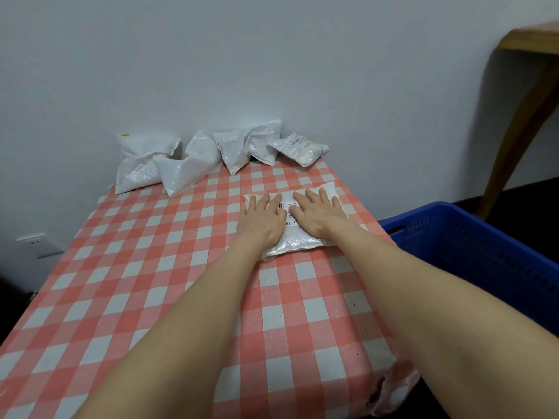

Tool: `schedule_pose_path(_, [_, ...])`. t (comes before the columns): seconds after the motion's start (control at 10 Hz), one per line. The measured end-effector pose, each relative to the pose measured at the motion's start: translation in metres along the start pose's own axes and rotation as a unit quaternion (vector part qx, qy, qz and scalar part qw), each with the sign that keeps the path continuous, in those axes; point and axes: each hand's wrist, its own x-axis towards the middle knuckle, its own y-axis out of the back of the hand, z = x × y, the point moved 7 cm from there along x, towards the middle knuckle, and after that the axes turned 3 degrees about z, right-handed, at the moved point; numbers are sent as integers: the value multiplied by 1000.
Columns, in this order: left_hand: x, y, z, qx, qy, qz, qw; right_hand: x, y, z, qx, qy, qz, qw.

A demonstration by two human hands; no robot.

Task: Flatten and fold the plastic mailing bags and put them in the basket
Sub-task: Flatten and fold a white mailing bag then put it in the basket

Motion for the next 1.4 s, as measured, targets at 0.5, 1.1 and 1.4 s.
schedule_pose_path(0.5, [2,-3,0,21,6,-24,999,0,-2,-1,-23,-4,-18,1000])
schedule_pose_path(1.1, [8,35,8,6,-34,65,997,-4,28,0,21,-3,71,997])
schedule_pose_path(1.4, [-5,1,8,14,-25,5,1000,-9,-2,2,3,-11,2,1000])
